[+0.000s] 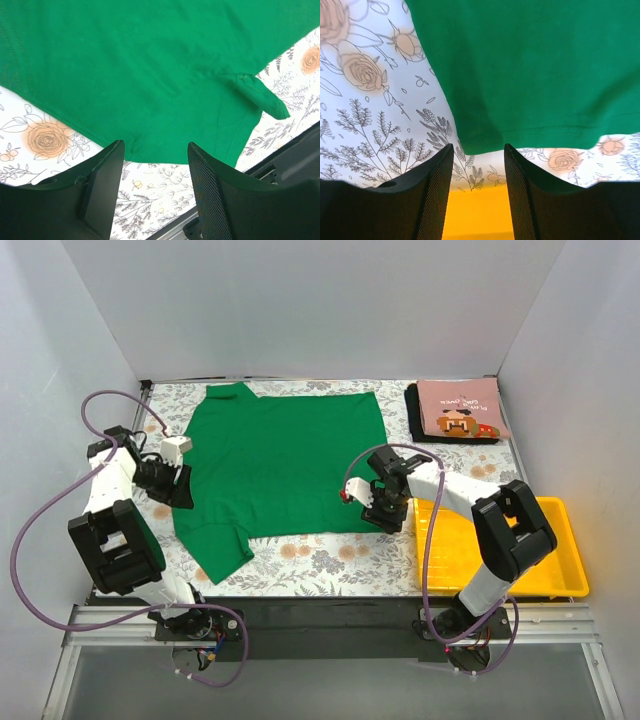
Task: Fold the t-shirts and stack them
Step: Flatten the tshirt out
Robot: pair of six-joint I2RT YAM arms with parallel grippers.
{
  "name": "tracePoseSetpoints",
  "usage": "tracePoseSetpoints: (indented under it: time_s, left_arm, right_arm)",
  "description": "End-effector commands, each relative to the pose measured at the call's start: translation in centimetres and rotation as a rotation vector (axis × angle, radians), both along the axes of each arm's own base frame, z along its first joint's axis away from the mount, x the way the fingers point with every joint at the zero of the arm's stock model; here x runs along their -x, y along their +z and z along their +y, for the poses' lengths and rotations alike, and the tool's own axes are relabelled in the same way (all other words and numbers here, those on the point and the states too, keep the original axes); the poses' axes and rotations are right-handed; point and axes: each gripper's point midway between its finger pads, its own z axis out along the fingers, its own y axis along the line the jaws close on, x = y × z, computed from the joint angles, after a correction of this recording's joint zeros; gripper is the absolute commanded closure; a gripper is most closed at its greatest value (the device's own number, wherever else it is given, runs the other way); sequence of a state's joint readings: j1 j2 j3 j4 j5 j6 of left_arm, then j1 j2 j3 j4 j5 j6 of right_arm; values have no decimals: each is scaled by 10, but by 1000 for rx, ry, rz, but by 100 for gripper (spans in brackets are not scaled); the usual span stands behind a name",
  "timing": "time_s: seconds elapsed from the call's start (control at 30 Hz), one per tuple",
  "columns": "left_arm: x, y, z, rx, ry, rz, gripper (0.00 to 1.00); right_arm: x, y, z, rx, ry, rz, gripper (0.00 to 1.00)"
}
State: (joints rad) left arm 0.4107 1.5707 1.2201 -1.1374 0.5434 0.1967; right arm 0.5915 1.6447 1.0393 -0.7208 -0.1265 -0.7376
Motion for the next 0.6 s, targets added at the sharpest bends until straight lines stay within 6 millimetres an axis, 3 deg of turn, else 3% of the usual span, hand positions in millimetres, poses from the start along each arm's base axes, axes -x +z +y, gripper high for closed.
tracePoseSetpoints:
  time_s: [0.0, 0.2, 0.3, 0.33, 0.4, 0.43, 0.57]
  left_arm:
    - [9, 8, -4, 0, -48, -32, 48]
    - [19, 0, -6, -9, -69, -17, 48]
    - [21, -2, -7, -11, -69, -14, 48]
    - [22, -1, -9, -5, -81, -22, 48]
    - [29, 0, -11, -11, -137, -41, 49]
    - [31, 0, -11, -24, -159, -56, 49]
    - [48, -16, -2, -151, -308, -105, 50]
  right_arm:
    - [-11, -10, 0, 17, 23, -62, 48]
    - [-11, -21, 1, 32, 32, -72, 45]
    - [-9, -24, 0, 36, 39, -74, 49]
    - [-6, -28, -2, 43, 41, -72, 63]
    - [-6, -31, -6, 61, 36, -79, 80]
    - [-5, -31, -7, 66, 35, -79, 96]
    - [-7, -23, -3, 41, 23, -91, 99]
